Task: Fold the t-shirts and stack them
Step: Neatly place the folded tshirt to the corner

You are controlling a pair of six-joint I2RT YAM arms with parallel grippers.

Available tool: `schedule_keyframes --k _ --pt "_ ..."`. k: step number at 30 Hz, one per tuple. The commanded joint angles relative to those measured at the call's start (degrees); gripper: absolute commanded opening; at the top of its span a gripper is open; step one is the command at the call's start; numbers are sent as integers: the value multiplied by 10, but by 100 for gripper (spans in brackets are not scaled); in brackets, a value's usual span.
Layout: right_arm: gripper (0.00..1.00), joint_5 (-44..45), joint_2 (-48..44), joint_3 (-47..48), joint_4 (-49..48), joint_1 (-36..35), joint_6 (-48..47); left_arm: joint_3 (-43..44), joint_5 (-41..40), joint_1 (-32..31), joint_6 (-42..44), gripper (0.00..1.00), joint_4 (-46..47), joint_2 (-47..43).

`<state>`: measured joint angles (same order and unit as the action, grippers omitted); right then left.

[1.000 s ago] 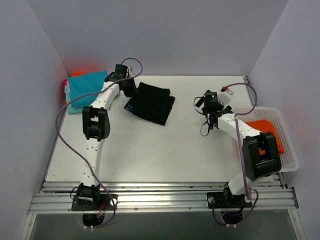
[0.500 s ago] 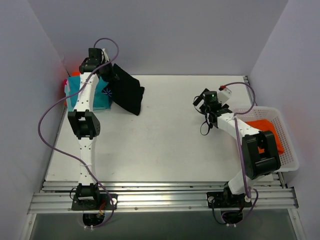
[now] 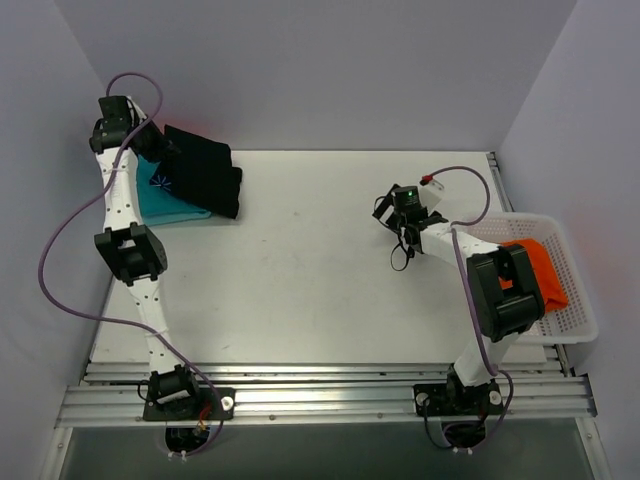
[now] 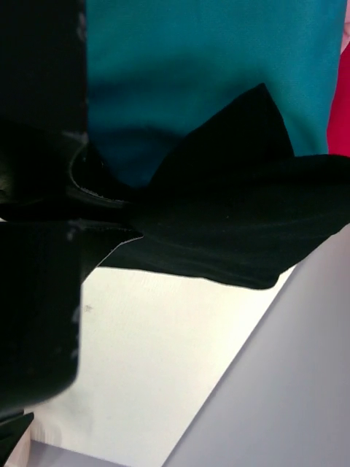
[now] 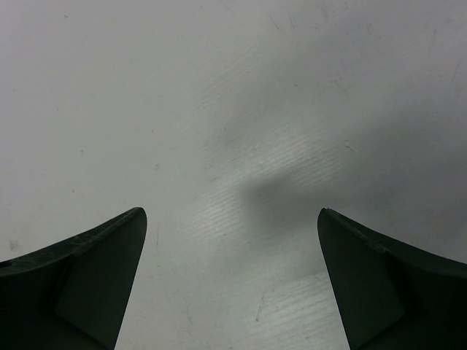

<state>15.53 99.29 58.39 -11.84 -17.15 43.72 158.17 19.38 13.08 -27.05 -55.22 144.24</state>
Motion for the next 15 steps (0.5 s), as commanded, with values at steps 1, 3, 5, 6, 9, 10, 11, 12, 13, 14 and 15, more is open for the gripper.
schedule_keyframes --k 1,3,5,6,9,10,11,12,13,14,15 --pt "100 3 10 29 -7 -12 -6 -2 29 26 -41 2 81 -73" --pt "100 6 20 34 -4 -16 -7 -1 42 39 -49 2 92 -71" --pt "100 6 28 44 -1 -21 -7 5 48 47 -63 2 100 -70" --pt "100 9 31 45 -1 -24 -7 4 58 52 -70 2 110 -71" --pt "100 10 41 53 1 -31 -10 3 62 72 -81 2 119 -75" --pt "100 11 43 56 2 -32 -10 0 62 82 -82 2 122 -76" --pt "100 10 49 59 2 -36 -12 -8 63 86 -83 2 124 -77" --pt "100 10 53 61 2 -37 -12 -14 64 91 -83 2 126 -77" --pt "100 8 55 63 3 -38 -12 -19 65 99 -83 2 128 -76" --pt "100 7 57 66 3 -39 -13 -32 63 99 -81 2 129 -74" --pt "100 6 61 66 2 -39 -13 -39 57 102 -79 2 126 -74"
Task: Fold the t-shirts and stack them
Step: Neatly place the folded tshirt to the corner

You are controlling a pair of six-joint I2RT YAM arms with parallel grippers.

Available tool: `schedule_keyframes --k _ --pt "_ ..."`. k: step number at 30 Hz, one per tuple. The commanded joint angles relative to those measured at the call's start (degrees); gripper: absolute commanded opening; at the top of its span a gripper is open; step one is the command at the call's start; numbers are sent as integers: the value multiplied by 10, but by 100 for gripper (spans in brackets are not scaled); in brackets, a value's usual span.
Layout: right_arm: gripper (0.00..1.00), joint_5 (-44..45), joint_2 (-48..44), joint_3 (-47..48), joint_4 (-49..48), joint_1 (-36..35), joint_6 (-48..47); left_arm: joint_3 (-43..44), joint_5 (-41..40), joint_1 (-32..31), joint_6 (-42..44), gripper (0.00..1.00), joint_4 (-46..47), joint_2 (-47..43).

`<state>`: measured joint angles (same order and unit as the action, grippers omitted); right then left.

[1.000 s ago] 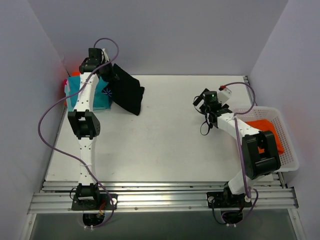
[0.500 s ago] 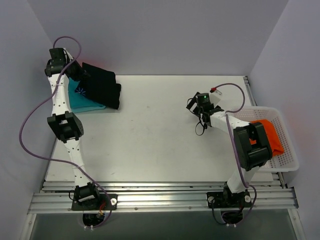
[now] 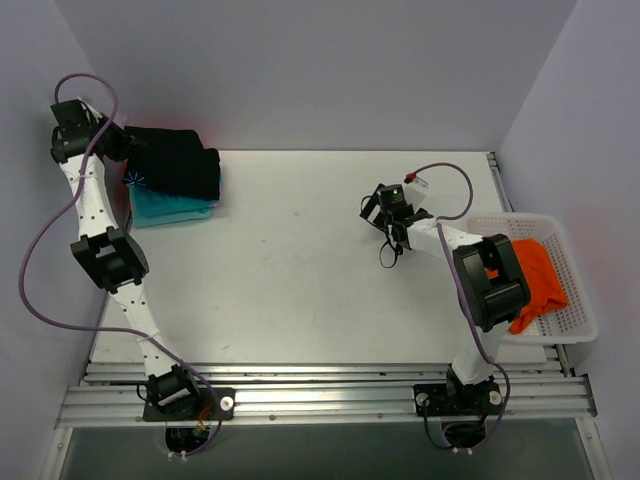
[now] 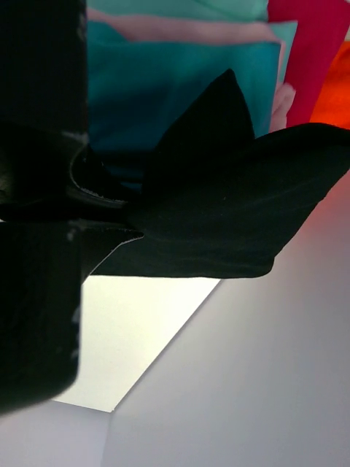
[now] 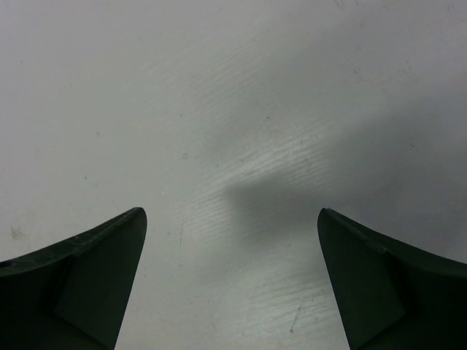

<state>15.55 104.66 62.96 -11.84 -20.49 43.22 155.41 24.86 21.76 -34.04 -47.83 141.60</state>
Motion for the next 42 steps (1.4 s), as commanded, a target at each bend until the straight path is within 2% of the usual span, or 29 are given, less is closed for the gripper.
schedule_keyframes --k 1,4,6,8,9,10,13,14,17,18,19,20,21,22,23,25,26,28,31,35,36,38,39,42 --pt "100 6 11 23 4 -7 -8 -19 -13 17 -7 2 50 -48" --pt "100 5 19 27 6 -9 -11 -63 -38 24 -4 2 49 -48" --pt "100 5 22 28 6 -9 -13 -94 -63 27 -1 10 54 -43" --pt "100 5 24 29 7 -9 -14 -104 -87 27 -1 60 52 -28" --pt "100 5 24 30 7 -9 -15 -103 -90 26 -1 82 47 -21" --pt "100 5 24 30 7 -9 -17 -96 -96 26 -6 96 38 -1" --pt "100 4 25 29 8 -9 -20 -30 -159 26 -7 94 -33 31" --pt "100 3 24 29 8 -9 -21 -19 -207 27 -7 94 -62 29" --pt "100 0 24 28 7 -9 -21 -59 -294 27 -19 94 -71 -34" --pt "100 -2 24 29 7 -9 -22 -90 -354 27 -28 94 -54 -64" --pt "100 -2 23 29 8 -10 -22 -130 -375 27 -35 94 -33 -135" --pt "100 0 21 29 8 -10 -24 -227 -390 26 -37 94 -3 -174" --pt "100 3 20 30 11 -10 -24 -277 -418 24 -40 94 63 -216" --pt "100 9 17 30 12 -11 -24 -369 -431 16 -42 94 94 -298" --pt "100 11 15 30 15 -12 -25 -410 -446 9 -38 94 153 -335" --pt "100 23 11 29 18 -15 -27 -476 -506 -13 -10 94 198 -441" --pt "100 25 9 30 20 -16 -27 -511 -526 -40 0 94 214 -466" --pt "100 25 6 31 23 -17 -29 -521 -585 -66 20 94 204 -524" --pt "100 26 -1 29 24 -23 -27 -549 -585 -102 10 94 176 -586" --pt "100 30 -10 30 31 -33 -31 -678 -502 -155 -8 94 219 -689" --pt "100 33 -15 27 33 -36 -31 -736 -501 -173 -9 94 224 -728" --pt "100 44 -27 22 33 -46 -31 -792 -511 -210 0 94 237 -766" --pt "100 47 -31 18 33 -49 -31 -843 -520 -263 2 94 235 -800" --pt "100 54 -43 14 32 -62 -31 -922 -560 -329 13 94 233 -849"
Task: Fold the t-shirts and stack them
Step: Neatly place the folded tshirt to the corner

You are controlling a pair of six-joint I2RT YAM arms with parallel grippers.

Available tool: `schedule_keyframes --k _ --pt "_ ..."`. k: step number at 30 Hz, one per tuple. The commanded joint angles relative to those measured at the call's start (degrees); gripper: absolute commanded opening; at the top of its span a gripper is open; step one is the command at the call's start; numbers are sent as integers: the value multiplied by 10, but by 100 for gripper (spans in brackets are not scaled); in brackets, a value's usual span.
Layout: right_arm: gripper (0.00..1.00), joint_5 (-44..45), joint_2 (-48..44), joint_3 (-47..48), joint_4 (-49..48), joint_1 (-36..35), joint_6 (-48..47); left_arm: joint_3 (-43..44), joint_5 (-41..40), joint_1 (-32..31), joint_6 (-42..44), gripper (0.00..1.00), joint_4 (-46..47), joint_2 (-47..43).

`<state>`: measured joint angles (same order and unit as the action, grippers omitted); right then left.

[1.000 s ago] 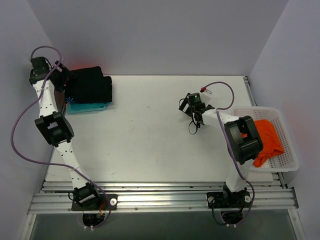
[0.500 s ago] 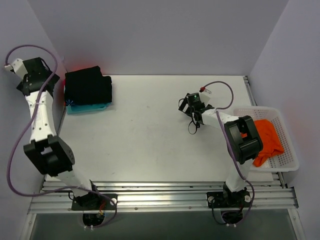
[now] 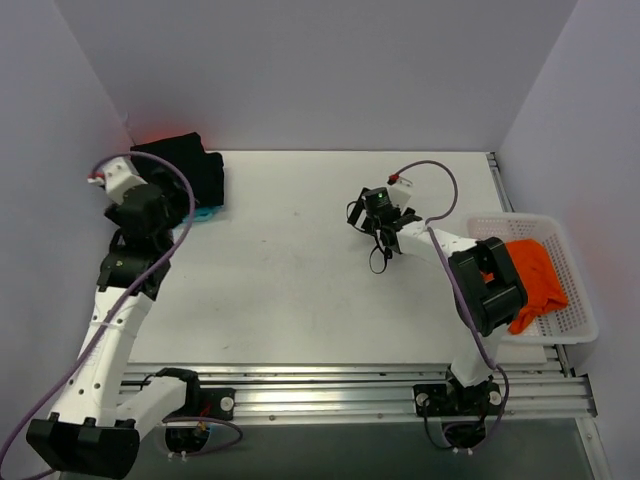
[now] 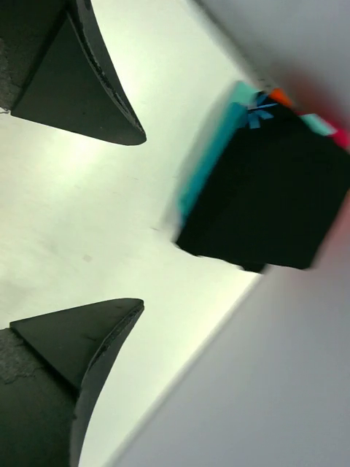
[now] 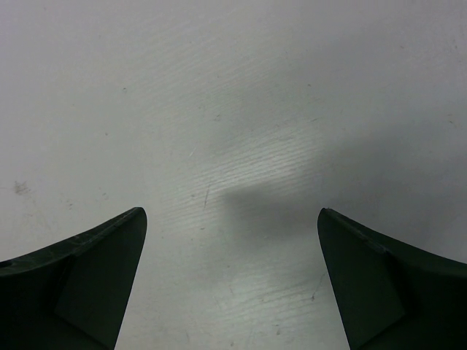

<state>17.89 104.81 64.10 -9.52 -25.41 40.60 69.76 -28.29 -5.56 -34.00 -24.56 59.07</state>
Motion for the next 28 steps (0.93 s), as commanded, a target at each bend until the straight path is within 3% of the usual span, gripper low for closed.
schedule_keyframes --k 1,7,14,28 --pt "100 34 -47 1 8 -22 -3 -79 -34 -67 17 94 -3 -32" --pt "100 71 -59 2 11 -68 -9 -154 -72 -133 22 94 7 -64" --pt "100 180 -118 -5 16 -148 -30 -158 -104 -193 23 94 17 -34" --pt "100 209 -154 -33 -18 -173 -53 -157 -120 -224 54 95 40 -17"
